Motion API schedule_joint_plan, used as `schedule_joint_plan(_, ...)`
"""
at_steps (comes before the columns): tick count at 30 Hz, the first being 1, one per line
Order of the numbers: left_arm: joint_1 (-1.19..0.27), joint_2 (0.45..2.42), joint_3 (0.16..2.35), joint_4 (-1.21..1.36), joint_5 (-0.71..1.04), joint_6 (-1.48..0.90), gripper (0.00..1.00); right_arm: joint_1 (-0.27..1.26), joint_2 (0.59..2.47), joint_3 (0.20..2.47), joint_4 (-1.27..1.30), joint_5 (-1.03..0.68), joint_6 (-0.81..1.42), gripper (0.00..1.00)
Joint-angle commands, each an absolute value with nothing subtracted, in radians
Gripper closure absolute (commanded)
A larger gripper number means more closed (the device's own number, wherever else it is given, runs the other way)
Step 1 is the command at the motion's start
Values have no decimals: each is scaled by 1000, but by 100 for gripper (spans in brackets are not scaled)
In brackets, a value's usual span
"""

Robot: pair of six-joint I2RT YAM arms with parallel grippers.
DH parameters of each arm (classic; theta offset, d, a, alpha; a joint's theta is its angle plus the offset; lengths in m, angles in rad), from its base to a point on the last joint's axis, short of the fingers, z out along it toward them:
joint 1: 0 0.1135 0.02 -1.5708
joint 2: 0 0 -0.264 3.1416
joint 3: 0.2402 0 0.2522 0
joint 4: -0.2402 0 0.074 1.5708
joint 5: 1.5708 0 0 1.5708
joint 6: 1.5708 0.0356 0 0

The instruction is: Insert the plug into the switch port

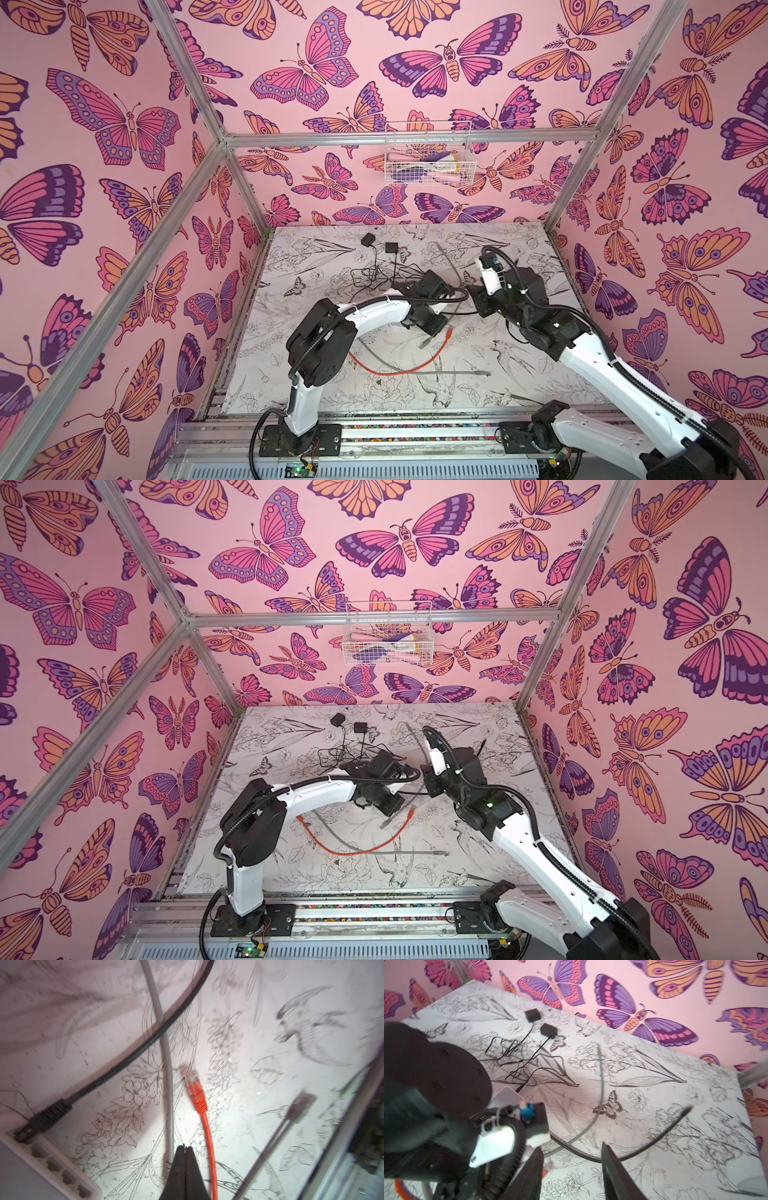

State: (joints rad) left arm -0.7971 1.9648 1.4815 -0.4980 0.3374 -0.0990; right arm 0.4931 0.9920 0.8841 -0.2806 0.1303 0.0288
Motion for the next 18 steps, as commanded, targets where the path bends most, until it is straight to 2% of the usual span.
schedule_joint_plan(1,-722,1886,1575,-513,557,-143,100,464,909,912,-293,228,106,49)
schedule_joint_plan(6,-706,1864,1589,-554,524,-134,99,445,855,905,-330,291,98,43)
schedule_joint_plan(8,-712,1864,1528,-555,482,-134,90,437,855,901,-357,324,113,37)
schedule_joint_plan(10,-729,1858,1459,-555,411,-136,82,412,850,890,-367,365,166,26)
schedule_joint_plan(12,-751,1840,1396,-555,331,-139,76,368,844,880,-368,356,224,20)
schedule_joint_plan(18,-826,1806,1294,-555,175,-152,69,262,903,902,-402,221,330,19)
